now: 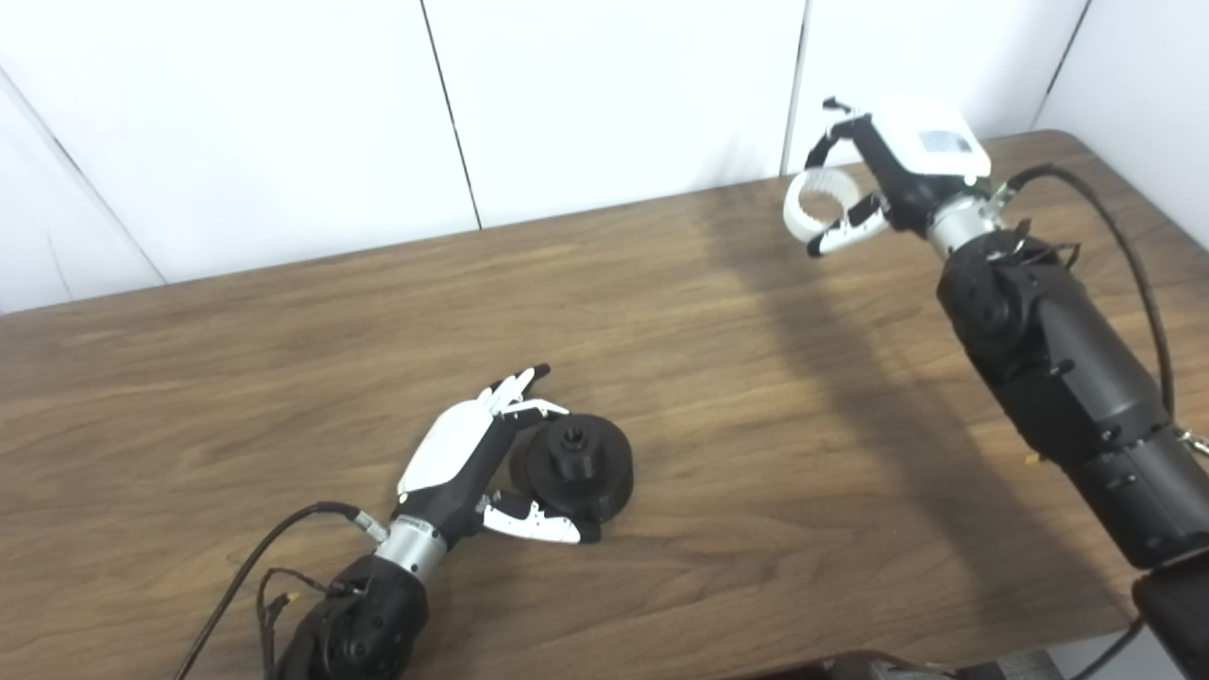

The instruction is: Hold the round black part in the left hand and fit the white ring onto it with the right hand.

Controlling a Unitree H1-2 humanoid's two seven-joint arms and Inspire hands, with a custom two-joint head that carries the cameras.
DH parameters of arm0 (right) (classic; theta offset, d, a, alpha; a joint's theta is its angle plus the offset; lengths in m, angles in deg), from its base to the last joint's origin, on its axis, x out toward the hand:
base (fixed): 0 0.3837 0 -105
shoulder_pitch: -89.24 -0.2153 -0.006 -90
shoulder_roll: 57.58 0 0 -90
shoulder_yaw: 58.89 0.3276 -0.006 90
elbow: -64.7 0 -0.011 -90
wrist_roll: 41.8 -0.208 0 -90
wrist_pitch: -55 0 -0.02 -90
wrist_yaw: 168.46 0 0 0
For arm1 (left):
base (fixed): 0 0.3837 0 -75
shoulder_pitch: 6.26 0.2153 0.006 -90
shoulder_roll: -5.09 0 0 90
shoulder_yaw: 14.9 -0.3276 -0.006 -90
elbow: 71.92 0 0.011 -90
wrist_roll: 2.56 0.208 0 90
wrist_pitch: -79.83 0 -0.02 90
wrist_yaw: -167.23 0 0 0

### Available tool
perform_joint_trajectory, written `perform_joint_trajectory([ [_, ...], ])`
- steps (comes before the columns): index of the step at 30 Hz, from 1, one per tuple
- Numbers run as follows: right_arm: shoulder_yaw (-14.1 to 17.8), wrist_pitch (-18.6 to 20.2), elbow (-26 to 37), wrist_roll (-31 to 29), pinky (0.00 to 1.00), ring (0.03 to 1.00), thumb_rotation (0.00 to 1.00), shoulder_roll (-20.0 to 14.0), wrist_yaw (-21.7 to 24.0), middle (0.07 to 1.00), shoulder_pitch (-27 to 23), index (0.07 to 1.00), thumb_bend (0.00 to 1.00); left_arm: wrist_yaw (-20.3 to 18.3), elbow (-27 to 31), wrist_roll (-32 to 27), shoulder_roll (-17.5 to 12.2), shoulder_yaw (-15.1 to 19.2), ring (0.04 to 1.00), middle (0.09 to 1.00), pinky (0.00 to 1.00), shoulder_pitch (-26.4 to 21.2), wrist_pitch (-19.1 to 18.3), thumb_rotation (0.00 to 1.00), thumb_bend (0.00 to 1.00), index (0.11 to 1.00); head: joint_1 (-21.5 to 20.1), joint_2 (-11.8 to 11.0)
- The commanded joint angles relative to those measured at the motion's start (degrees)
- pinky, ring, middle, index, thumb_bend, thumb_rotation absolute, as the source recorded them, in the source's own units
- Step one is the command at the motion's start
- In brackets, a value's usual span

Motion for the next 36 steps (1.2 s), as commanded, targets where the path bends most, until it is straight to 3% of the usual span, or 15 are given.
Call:
perform_joint_trajectory([
  [1,1.39,-1.23,2.42,-0.33,0.85,0.865,0.15,-1.50,0.16,0.882,-1.57,0.493,0.52,0.62,0.71,0.95,0.50,-0.07,1.000,1.000,1.00,-1.70,0.36,0.35,0.98,0.642,0.57,0.18],
  [5,2.30,-1.87,3.06,-1.16,0.84,0.856,0.15,-1.60,0.53,0.875,-0.93,0.492,0.52,0.55,0.65,1.60,1.42,-0.66,1.000,1.000,1.00,-2.05,0.05,0.37,0.98,0.642,3.38,0.67],
  [16,2.90,-6.11,4.04,-2.61,0.85,0.834,0.15,-0.04,-1.04,0.871,0.40,0.491,0.52,0.25,0.38,2.23,2.37,-0.22,1.000,1.000,1.00,-2.31,-0.28,0.38,0.98,0.640,2.39,1.04],
  [25,1.91,-8.47,13.81,-4.52,0.82,0.830,0.15,1.68,1.86,0.862,4.43,0.491,0.52,0.39,-0.02,2.26,2.52,-0.15,1.000,1.000,1.00,-2.58,-0.25,0.38,0.98,0.641,1.99,1.23],
  [32,0.89,-6.86,24.33,-4.43,0.88,0.837,0.16,5.34,6.62,0.861,9.12,0.492,0.52,-0.02,0.08,2.44,2.37,-0.17,1.000,1.000,1.00,-3.01,-0.95,0.38,0.98,0.646,1.68,1.22],
  [36,-0.08,-8.27,27.77,-4.05,0.83,0.838,0.15,7.34,7.86,0.862,11.16,0.492,0.52,0.04,0.01,2.25,2.33,-0.12,1.000,1.000,1.00,-3.16,-0.99,0.37,0.98,0.645,1.70,1.12],
])
